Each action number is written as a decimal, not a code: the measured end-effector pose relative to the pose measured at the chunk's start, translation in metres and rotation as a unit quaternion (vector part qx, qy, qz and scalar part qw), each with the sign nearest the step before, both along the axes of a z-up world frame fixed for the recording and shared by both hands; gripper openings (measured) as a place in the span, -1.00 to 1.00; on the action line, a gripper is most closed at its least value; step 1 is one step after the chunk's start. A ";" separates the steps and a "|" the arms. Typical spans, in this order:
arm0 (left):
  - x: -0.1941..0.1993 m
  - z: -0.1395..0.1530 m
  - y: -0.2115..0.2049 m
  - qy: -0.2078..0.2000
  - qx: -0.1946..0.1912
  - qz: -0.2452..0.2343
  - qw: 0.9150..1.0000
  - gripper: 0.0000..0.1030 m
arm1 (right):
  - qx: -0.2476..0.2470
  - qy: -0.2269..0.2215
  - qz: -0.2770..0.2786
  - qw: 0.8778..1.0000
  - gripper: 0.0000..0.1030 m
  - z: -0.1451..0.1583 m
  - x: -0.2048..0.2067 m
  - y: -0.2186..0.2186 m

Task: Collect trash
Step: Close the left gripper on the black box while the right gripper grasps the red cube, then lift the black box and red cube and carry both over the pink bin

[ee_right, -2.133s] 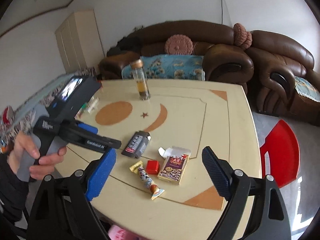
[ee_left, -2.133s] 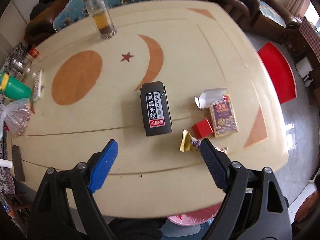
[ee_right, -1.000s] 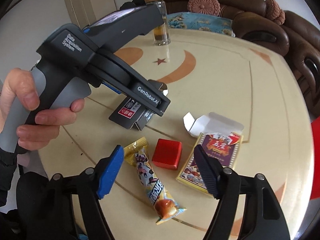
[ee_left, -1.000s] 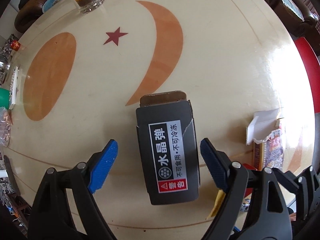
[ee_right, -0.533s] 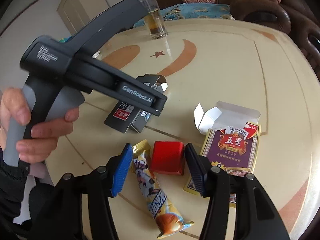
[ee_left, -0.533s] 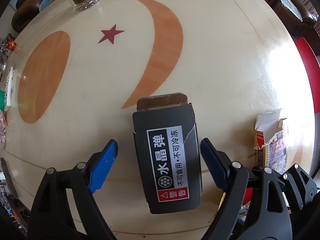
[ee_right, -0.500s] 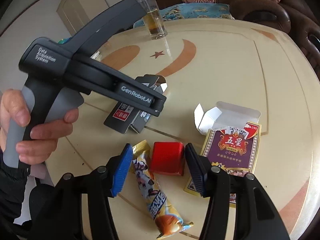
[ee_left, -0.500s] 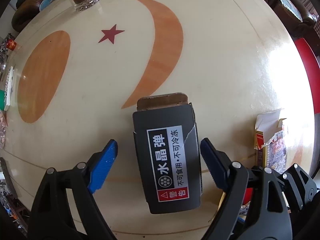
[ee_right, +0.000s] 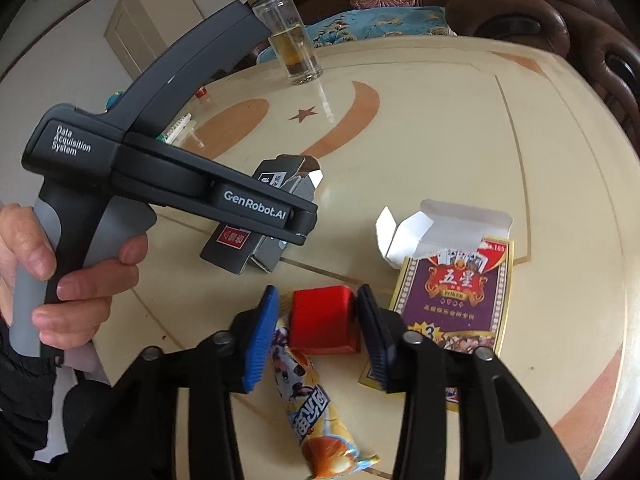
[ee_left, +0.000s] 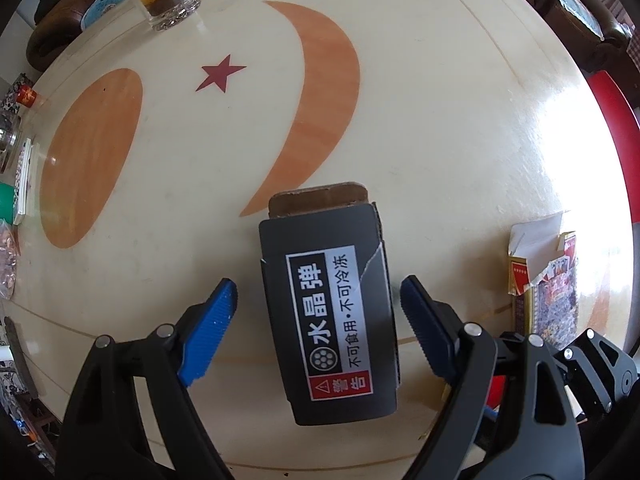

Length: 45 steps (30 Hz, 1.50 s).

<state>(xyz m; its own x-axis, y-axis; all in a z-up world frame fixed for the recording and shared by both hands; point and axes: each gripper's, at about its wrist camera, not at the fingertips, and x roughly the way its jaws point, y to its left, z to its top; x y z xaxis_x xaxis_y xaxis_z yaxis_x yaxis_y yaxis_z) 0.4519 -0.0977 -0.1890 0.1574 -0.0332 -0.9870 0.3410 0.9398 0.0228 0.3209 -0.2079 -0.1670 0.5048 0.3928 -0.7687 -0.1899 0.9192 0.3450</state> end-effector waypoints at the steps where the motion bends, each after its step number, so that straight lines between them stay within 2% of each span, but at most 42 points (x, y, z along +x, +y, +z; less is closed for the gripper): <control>1: 0.000 0.000 -0.001 -0.001 0.000 0.000 1.000 0.59 | 0.010 0.003 -0.004 1.000 -0.29 0.000 -0.001 -0.003; 3: -0.002 0.001 -0.003 -0.001 -0.001 -0.002 1.000 0.57 | 0.013 0.005 -0.008 1.000 -0.36 0.001 0.000 -0.005; 9: -0.008 0.002 -0.011 0.000 -0.004 -0.009 1.000 0.44 | 0.001 -0.003 -0.011 1.000 -0.37 0.002 0.000 -0.002; 17: -0.024 0.007 -0.023 -0.004 -0.011 -0.022 1.000 0.07 | -0.023 -0.016 -0.017 0.999 -0.37 0.007 -0.005 0.001; 29: -0.037 0.015 -0.027 -0.016 -0.018 -0.018 1.000 0.06 | -0.045 -0.054 -0.029 0.997 -0.38 0.034 -0.016 -0.002; 41: -0.067 0.068 0.001 -0.072 -0.027 -0.026 0.997 0.06 | -0.063 -0.098 -0.026 0.993 -0.38 0.075 -0.048 0.001; 45: -0.093 0.105 0.011 -0.103 -0.036 -0.036 0.993 0.06 | -0.064 -0.113 -0.023 0.991 -0.38 0.093 -0.067 0.005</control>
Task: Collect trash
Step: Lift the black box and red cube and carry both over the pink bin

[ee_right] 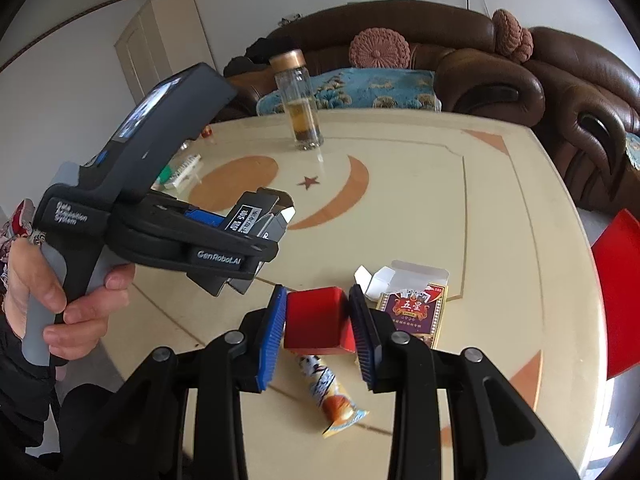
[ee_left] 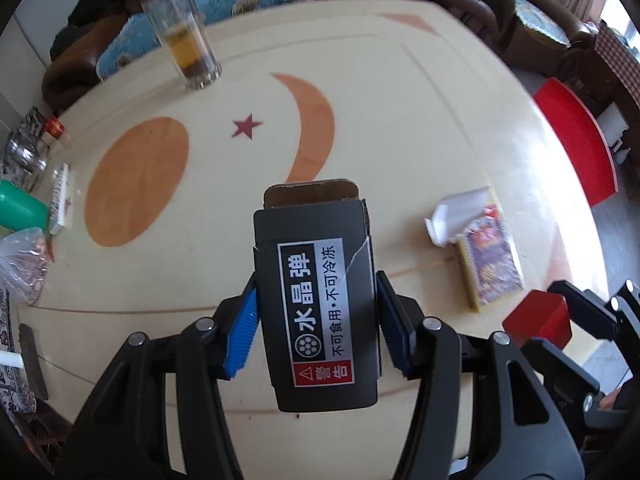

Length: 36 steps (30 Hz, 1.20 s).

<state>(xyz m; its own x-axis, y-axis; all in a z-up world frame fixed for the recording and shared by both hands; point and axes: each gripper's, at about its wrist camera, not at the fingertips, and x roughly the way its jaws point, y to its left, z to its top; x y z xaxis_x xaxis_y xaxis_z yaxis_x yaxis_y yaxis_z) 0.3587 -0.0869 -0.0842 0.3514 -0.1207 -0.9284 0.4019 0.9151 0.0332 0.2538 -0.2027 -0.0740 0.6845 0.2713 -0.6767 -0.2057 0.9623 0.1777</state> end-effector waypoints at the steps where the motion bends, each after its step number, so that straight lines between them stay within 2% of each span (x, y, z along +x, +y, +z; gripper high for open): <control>1: -0.006 0.007 0.002 -0.006 -0.003 -0.002 1.000 0.06 | 0.000 -0.003 0.001 1.000 -0.38 0.005 -0.007 0.001; 4: -0.034 0.026 0.008 -0.029 -0.015 -0.010 0.999 0.06 | 0.000 -0.010 0.004 1.000 -0.38 0.016 -0.023 0.004; 10: -0.085 0.042 0.021 -0.052 -0.031 -0.028 0.998 0.06 | 0.005 -0.018 0.002 1.000 -0.37 0.033 -0.070 0.010; 19: -0.152 0.040 0.036 -0.058 -0.035 -0.054 0.996 0.06 | 0.002 -0.006 -0.004 1.000 -0.37 0.034 -0.136 0.022; 24: -0.187 0.013 0.042 -0.033 -0.030 -0.071 0.997 0.06 | 0.000 0.007 -0.008 1.000 -0.37 0.021 -0.169 0.027; 36: -0.251 -0.071 0.054 0.024 -0.011 -0.070 0.997 0.06 | 0.012 0.068 -0.024 0.997 -0.37 -0.043 -0.215 0.030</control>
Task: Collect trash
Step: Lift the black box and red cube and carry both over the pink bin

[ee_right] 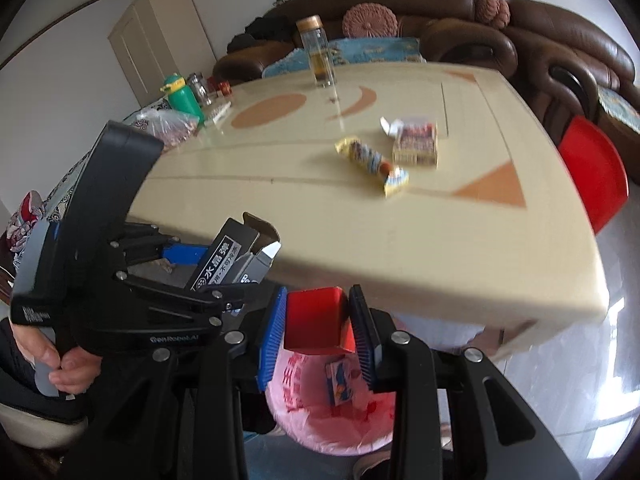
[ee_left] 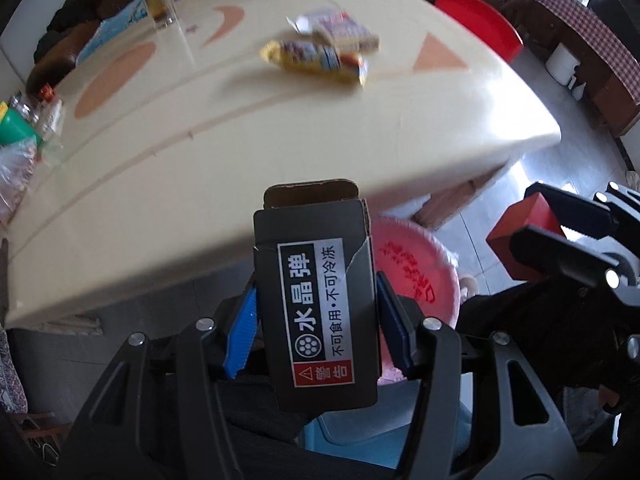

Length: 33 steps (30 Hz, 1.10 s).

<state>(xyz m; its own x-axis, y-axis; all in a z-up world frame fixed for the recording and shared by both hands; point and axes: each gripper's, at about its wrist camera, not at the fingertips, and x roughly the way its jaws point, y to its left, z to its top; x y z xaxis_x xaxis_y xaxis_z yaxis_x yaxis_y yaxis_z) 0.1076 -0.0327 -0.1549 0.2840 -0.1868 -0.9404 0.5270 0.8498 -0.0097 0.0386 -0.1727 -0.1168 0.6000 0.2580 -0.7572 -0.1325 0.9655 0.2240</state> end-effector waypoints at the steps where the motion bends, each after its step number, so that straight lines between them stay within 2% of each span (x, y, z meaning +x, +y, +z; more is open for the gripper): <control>1: -0.002 -0.006 0.000 0.007 0.000 0.001 1.000 0.06 | 0.002 0.006 -0.002 1.000 -0.37 -0.006 -0.002 0.000; 12: -0.011 -0.068 -0.003 0.046 0.005 -0.012 0.999 0.06 | 0.014 0.060 -0.016 0.998 -0.37 -0.066 -0.002 -0.002; 18: -0.013 -0.105 -0.007 0.084 0.013 -0.017 0.996 0.06 | 0.013 0.088 -0.015 0.996 -0.37 -0.095 0.006 -0.003; 33: -0.006 -0.158 -0.018 0.137 0.042 -0.018 0.989 0.06 | 0.015 0.147 -0.010 0.989 -0.37 -0.156 0.018 -0.010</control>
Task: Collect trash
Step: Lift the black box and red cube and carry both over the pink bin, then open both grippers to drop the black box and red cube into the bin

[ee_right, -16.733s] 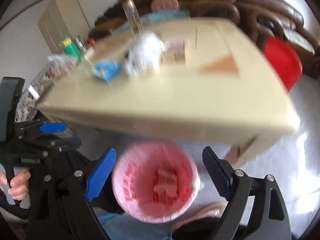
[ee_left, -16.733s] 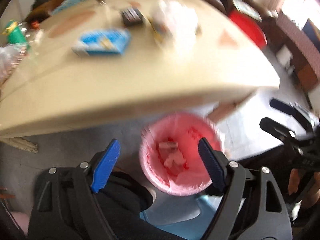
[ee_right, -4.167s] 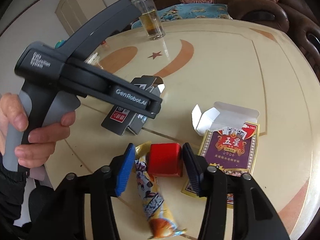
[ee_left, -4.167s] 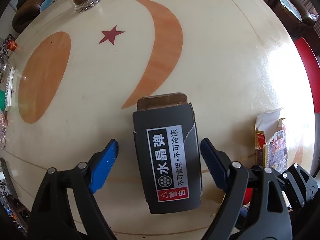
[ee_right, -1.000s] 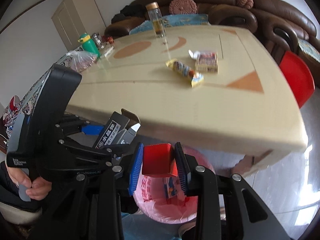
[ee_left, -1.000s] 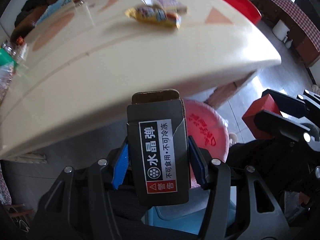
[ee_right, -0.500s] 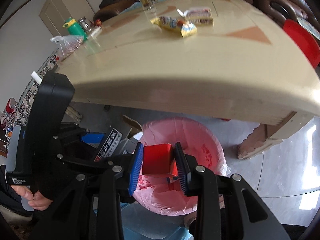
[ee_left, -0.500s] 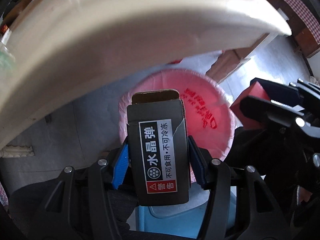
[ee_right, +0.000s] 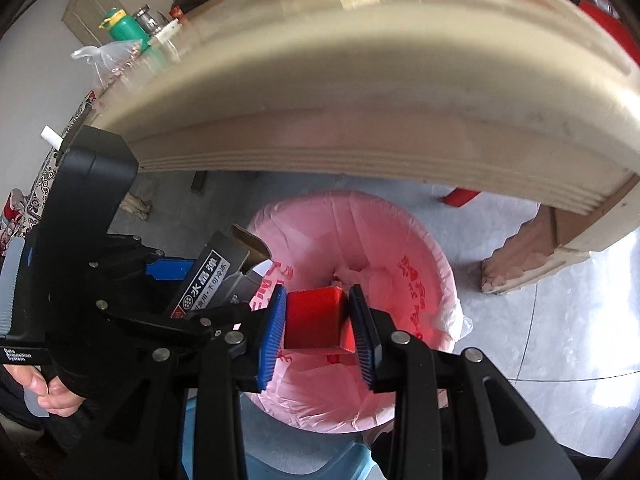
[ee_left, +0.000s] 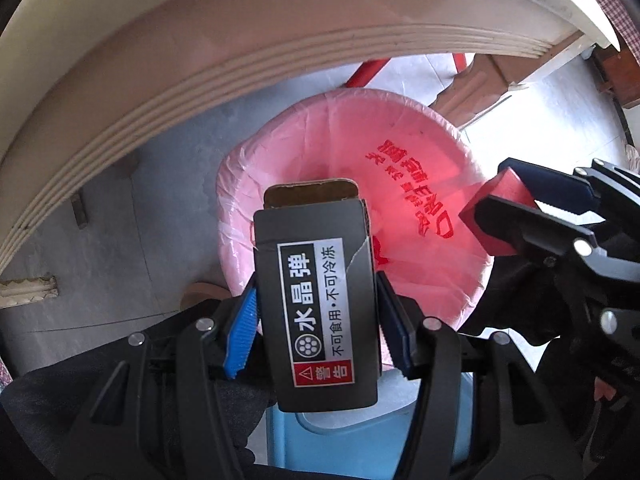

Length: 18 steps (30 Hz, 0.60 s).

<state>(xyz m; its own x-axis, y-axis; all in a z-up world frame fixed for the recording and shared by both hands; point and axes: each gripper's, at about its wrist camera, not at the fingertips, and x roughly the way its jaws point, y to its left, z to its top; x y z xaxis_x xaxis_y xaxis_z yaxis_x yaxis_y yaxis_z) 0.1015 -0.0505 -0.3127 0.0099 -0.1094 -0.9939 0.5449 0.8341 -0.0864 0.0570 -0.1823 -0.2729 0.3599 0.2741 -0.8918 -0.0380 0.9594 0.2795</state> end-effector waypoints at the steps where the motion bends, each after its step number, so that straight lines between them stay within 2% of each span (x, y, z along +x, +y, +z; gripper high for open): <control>1: 0.000 -0.002 -0.001 0.002 0.002 -0.003 1.000 0.06 | 0.000 0.003 0.000 1.000 -0.37 -0.003 0.001 0.000; 18: 0.008 -0.025 -0.008 0.033 0.021 -0.019 0.999 0.06 | 0.011 0.034 0.002 0.999 -0.37 -0.034 0.010 -0.011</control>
<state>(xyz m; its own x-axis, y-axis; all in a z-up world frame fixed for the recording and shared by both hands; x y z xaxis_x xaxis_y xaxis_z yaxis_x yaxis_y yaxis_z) 0.1097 -0.0588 -0.3376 -0.0590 -0.0660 -0.9961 0.5703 0.8167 -0.0880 0.0674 -0.1937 -0.3070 0.2976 0.2960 -0.9076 -0.0226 0.9526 0.3033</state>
